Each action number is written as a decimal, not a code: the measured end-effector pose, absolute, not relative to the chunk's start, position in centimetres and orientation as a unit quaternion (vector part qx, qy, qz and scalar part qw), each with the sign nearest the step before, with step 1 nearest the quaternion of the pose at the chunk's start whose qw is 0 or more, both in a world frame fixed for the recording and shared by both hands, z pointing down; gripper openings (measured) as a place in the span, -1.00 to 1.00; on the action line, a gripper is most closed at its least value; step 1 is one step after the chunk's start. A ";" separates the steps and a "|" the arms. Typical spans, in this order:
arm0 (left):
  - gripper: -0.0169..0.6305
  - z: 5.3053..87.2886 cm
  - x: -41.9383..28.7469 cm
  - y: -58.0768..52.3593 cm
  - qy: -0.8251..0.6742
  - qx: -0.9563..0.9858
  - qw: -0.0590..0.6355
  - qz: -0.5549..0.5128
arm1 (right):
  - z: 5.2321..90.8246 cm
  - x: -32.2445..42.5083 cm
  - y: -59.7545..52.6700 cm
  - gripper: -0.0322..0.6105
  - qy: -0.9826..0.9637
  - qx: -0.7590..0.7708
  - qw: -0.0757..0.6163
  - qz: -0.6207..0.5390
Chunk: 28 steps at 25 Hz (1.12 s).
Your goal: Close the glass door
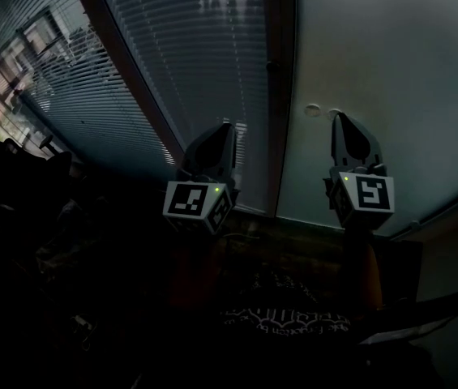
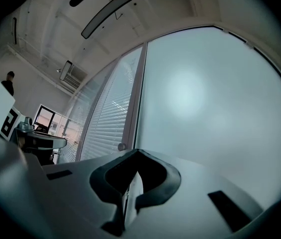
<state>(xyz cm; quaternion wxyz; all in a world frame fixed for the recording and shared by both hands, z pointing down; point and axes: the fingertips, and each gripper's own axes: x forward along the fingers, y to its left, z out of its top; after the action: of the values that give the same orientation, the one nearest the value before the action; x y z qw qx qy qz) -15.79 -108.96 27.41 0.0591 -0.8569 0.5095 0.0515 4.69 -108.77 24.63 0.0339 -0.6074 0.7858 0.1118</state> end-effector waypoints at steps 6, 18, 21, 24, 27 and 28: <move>-0.94 27.7 -16.4 -105.5 0.512 -0.855 0.062 0.050 | 24.9 4.8 -105.0 -0.89 0.780 -0.615 0.039 0.110; -0.94 27.6 -16.2 -99.1 0.505 -0.861 0.054 0.043 | 24.8 3.7 -99.3 -0.89 0.784 -0.609 0.033 0.115; -0.94 27.6 -16.5 -97.9 0.507 -0.859 0.053 0.043 | 24.8 3.5 -98.1 -0.89 0.785 -0.608 0.031 0.115; -0.94 27.7 -16.8 -97.0 0.508 -0.859 0.055 0.044 | 25.1 3.1 -97.2 -0.89 0.786 -0.607 0.029 0.116; -0.94 27.7 -17.0 -96.2 0.507 -0.859 0.057 0.045 | 25.2 2.8 -96.5 -0.89 0.786 -0.606 0.030 0.117; -0.94 27.8 -17.1 -96.0 0.508 -0.858 0.057 0.045 | 25.2 2.8 -96.3 -0.89 0.786 -0.606 0.030 0.117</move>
<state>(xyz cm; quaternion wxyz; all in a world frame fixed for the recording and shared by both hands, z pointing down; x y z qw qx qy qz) -17.10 -95.98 27.77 0.0570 -0.8583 0.5079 0.0454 2.76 -96.31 25.23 0.0299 -0.6058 0.7864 0.1171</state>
